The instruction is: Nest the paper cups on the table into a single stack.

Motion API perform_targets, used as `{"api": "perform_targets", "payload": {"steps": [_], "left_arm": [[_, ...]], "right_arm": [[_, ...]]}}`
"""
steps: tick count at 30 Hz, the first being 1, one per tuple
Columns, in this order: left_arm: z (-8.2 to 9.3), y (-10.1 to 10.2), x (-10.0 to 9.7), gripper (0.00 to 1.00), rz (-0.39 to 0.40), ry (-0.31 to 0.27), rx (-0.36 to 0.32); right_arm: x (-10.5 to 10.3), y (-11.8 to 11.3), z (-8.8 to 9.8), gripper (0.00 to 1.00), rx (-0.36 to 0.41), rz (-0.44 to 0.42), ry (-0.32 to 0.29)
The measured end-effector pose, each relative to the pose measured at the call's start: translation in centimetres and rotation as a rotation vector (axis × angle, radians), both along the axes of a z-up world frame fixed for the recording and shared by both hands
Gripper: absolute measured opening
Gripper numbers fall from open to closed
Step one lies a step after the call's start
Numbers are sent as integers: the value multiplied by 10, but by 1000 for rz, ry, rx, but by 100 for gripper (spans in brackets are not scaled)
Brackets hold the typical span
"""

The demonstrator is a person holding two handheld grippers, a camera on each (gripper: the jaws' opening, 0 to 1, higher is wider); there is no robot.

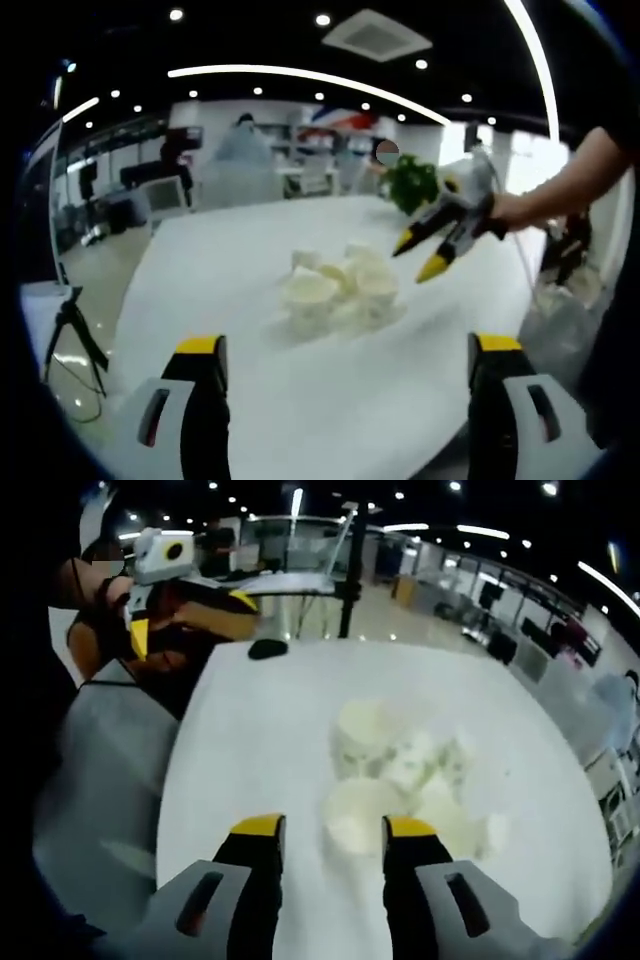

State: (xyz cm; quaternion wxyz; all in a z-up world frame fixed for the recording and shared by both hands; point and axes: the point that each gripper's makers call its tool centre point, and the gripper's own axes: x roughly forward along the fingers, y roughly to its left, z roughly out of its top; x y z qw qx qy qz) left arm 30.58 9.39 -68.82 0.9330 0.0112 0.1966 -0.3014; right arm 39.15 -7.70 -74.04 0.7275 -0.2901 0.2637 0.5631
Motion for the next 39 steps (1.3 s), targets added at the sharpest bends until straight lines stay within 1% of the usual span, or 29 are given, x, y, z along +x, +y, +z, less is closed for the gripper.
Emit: {"api": "perform_targets", "payload": {"steps": [2, 3, 14, 22, 25, 28, 29, 31, 39], "left_arm": [[-1, 0, 0, 100, 1, 4, -1], [-1, 0, 0, 100, 2, 3, 0], [-2, 1, 1, 100, 13, 7, 2], [-3, 0, 2, 100, 11, 10, 2], [-3, -2, 1, 100, 2, 4, 16], [-4, -2, 1, 100, 5, 16, 12], [-4, -1, 2, 100, 5, 13, 14], [-3, -1, 2, 100, 8, 14, 12], [-5, 1, -1, 100, 14, 19, 15]], "right_arm": [[2, 2, -2, 35, -3, 4, -2], [1, 3, -4, 34, -3, 9, 15], [2, 11, -12, 27, -18, 51, 33], [3, 13, -19, 27, -28, 62, 40], [3, 12, -22, 26, -35, 67, 47], [1, 12, -24, 24, -39, 73, 59], [0, 12, -25, 23, -41, 76, 62], [0, 12, -28, 23, -52, 84, 51], [-2, 14, -34, 20, -72, 95, 62]]}}
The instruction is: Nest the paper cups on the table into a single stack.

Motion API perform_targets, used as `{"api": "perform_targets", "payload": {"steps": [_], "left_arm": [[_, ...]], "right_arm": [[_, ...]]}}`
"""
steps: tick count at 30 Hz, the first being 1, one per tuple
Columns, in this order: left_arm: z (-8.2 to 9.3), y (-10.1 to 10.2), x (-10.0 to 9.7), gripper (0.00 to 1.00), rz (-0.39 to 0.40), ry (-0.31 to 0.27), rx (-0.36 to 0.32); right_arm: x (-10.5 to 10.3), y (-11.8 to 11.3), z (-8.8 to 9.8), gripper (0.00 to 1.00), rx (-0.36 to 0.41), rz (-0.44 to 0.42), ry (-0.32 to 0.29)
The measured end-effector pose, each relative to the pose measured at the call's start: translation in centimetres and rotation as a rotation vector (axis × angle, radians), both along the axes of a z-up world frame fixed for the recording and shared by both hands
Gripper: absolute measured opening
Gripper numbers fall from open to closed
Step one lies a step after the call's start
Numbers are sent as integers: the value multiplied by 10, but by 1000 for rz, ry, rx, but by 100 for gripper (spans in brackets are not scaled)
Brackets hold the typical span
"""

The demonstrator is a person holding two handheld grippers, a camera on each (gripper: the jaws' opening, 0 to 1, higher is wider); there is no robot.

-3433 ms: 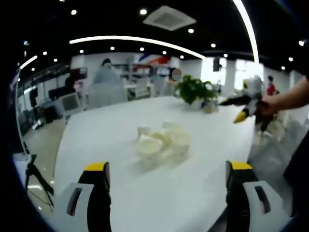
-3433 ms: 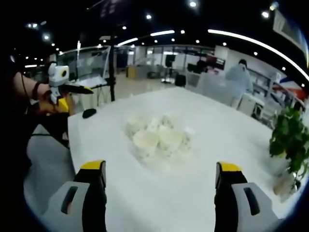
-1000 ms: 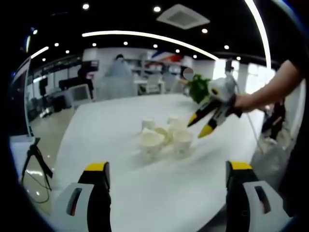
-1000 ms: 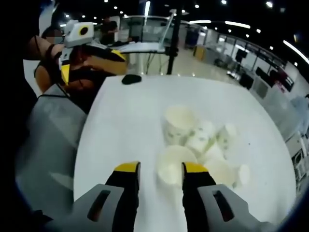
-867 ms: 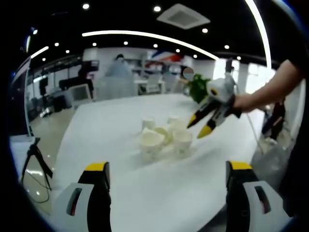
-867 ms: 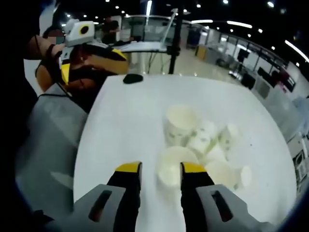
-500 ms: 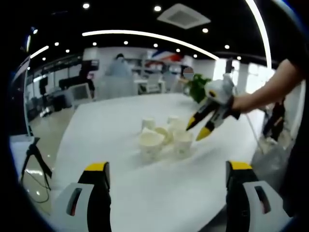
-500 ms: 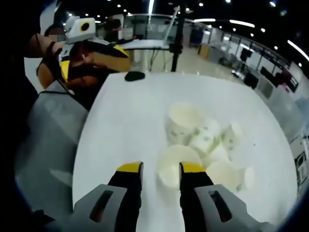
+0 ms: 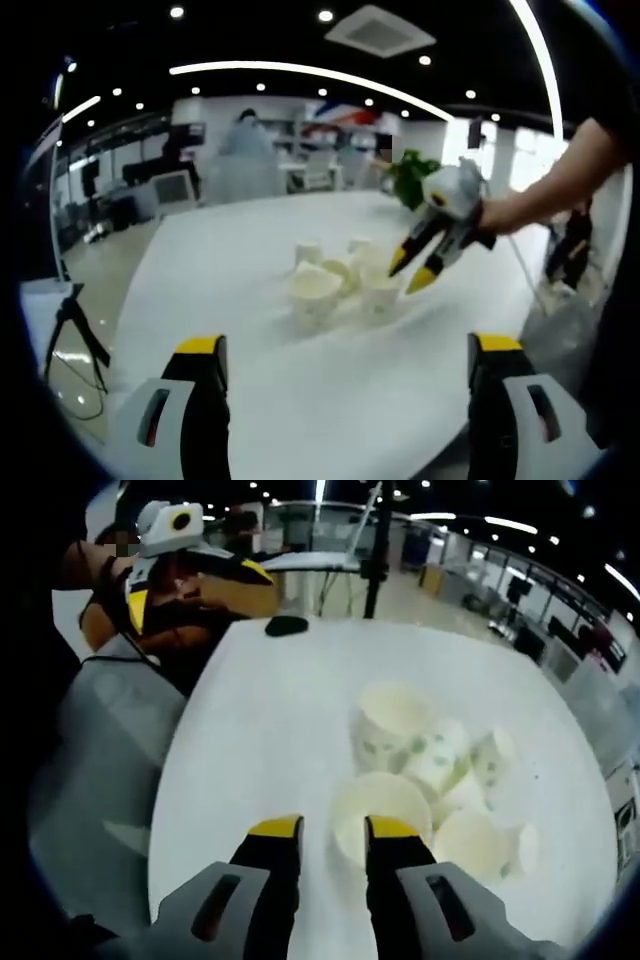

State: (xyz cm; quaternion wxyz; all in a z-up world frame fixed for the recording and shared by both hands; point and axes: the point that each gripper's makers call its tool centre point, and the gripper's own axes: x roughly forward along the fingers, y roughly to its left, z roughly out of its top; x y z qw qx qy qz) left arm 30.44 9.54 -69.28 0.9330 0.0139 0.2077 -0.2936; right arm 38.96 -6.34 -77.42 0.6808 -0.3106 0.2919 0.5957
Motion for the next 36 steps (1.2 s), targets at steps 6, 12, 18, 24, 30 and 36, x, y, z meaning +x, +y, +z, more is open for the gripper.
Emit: {"api": "perform_targets", "payload": {"steps": [6, 12, 18, 24, 30, 36], "left_arm": [[0, 1, -1, 100, 2, 0, -1], [-1, 2, -3, 100, 6, 4, -1], [-3, 1, -4, 100, 10, 11, -13], [-4, 0, -5, 100, 3, 14, -9], [-5, 0, -5, 100, -4, 15, -3], [-5, 1, -5, 100, -1, 18, -5]], "right_arm": [[-2, 0, -3, 17, -12, 15, 2], [-3, 2, -6, 14, -18, 29, 4], [-3, 1, -9, 13, -27, 37, 1], [-3, 0, -11, 12, -44, 54, -5], [-2, -1, -15, 10, -64, 69, -5], [-4, 1, -17, 9, -78, 87, -13]]}}
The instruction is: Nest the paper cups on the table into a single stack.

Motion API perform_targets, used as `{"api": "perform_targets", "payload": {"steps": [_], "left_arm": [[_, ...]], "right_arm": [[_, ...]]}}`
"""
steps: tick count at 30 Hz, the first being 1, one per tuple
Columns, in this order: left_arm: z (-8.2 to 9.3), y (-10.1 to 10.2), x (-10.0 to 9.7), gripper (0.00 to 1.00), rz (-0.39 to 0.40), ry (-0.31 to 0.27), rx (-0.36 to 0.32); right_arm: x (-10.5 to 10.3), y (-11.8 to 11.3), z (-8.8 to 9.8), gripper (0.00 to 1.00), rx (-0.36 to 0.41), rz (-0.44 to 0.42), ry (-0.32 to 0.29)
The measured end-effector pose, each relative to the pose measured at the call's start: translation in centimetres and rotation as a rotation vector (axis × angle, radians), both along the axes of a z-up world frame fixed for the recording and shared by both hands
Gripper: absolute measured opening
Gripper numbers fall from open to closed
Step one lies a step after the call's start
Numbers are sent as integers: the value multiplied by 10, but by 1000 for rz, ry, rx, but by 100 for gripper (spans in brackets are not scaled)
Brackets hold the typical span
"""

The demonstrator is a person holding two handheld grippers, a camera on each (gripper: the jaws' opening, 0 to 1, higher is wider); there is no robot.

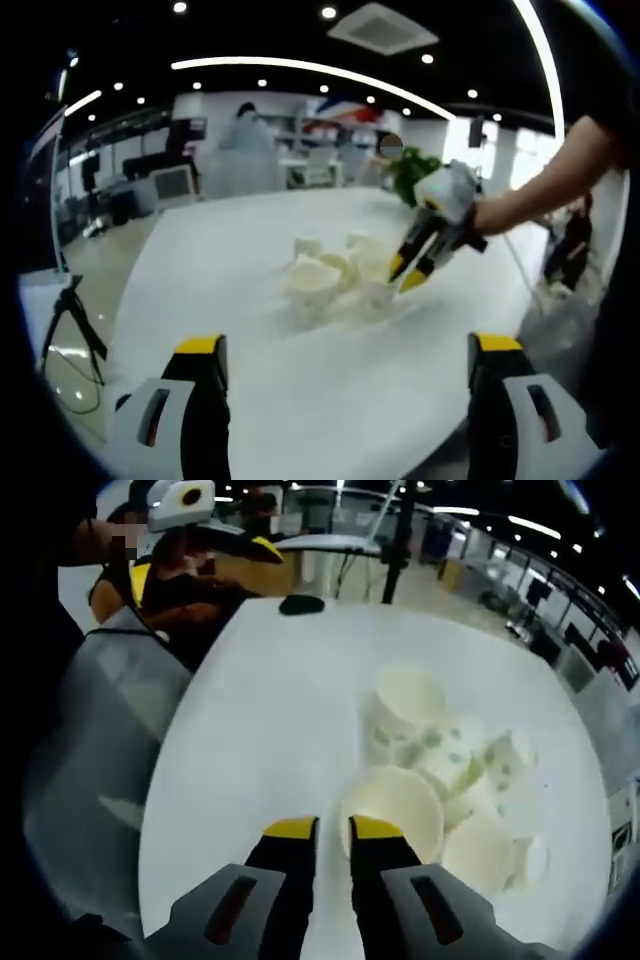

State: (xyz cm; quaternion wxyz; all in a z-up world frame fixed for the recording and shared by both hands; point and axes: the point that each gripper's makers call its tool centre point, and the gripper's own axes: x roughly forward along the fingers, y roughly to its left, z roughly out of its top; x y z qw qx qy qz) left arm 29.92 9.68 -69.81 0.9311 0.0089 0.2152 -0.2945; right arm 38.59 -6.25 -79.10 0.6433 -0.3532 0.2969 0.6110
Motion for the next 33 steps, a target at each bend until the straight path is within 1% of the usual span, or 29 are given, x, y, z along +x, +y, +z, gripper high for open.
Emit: {"api": "perform_targets", "payload": {"steps": [5, 8, 13, 24, 33], "left_arm": [[0, 0, 0, 100, 3, -1, -5], [-3, 1, 0, 100, 2, 6, 2], [-3, 1, -2, 100, 7, 7, 0], [-5, 1, -2, 100, 9, 10, -4], [-4, 1, -2, 100, 12, 8, -10]], "right_arm": [[-1, -1, -1, 6, -15, 16, -1], [0, -1, -2, 5, -18, 15, 2], [2, -2, -2, 0, -23, 20, -1], [0, -1, -2, 0, -28, 55, -11], [-2, -1, 1, 0, -32, 56, -17]]}}
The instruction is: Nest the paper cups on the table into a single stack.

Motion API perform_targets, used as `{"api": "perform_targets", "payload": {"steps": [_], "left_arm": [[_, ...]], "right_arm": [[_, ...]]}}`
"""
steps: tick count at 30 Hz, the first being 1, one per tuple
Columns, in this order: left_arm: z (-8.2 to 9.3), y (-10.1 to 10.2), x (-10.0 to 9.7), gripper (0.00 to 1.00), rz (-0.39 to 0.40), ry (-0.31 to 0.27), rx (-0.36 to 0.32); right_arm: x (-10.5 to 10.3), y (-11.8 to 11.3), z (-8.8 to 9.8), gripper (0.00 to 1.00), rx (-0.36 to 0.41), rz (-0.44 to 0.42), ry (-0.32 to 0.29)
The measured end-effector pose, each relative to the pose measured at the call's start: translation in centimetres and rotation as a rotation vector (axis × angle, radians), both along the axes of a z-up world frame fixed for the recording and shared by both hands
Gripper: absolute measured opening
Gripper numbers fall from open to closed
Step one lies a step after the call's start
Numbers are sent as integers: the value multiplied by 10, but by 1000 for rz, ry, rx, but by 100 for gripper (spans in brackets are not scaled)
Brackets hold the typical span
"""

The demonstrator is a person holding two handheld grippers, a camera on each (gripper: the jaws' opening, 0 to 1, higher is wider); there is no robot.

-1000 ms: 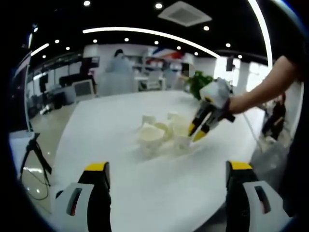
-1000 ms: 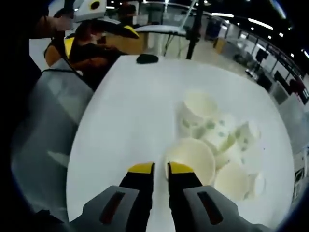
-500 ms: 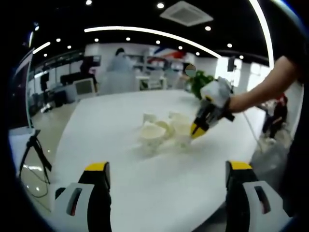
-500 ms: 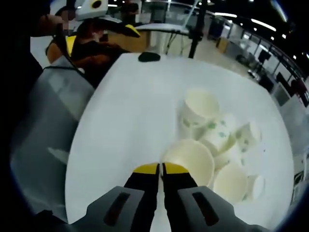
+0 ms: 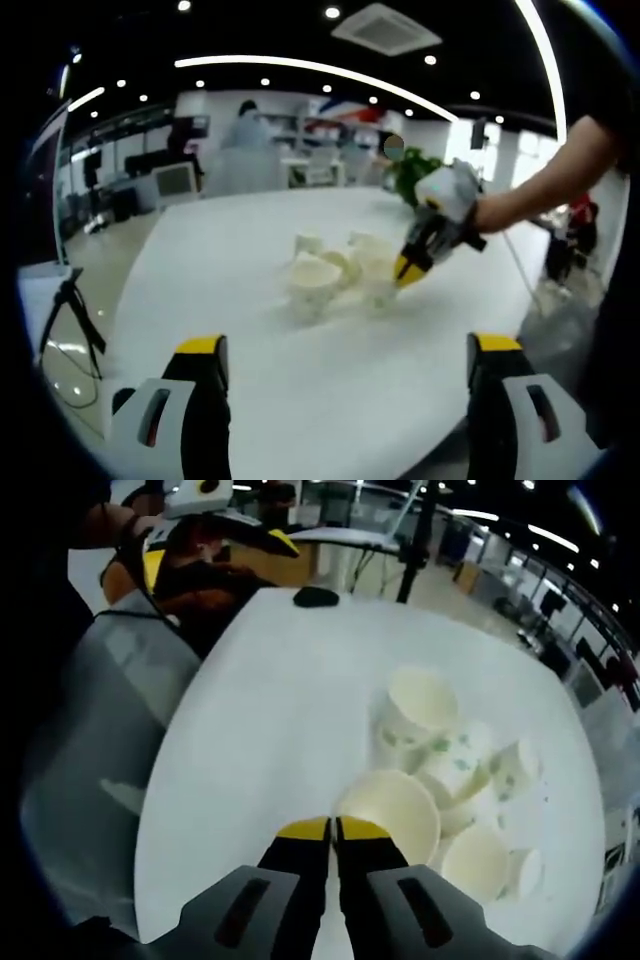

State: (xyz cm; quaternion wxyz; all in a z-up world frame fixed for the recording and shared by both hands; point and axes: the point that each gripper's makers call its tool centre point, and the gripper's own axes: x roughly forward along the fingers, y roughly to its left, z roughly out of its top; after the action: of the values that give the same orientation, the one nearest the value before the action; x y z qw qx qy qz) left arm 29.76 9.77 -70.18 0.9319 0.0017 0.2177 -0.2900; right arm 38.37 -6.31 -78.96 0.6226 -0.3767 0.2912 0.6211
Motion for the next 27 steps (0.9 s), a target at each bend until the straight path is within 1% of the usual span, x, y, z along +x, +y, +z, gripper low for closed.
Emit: {"api": "perform_targets", "payload": {"steps": [17, 24, 27], "left_arm": [[2, 0, 0, 100, -11, -6, -9], [3, -2, 2, 100, -16, -12, -10], [3, -3, 4, 100, -17, -10, -11]], "right_arm": [[-13, 0, 9, 0, 6, 5, 7], [-16, 0, 21, 0, 25, 12, -19], [-19, 0, 24, 0, 27, 14, -20]]}}
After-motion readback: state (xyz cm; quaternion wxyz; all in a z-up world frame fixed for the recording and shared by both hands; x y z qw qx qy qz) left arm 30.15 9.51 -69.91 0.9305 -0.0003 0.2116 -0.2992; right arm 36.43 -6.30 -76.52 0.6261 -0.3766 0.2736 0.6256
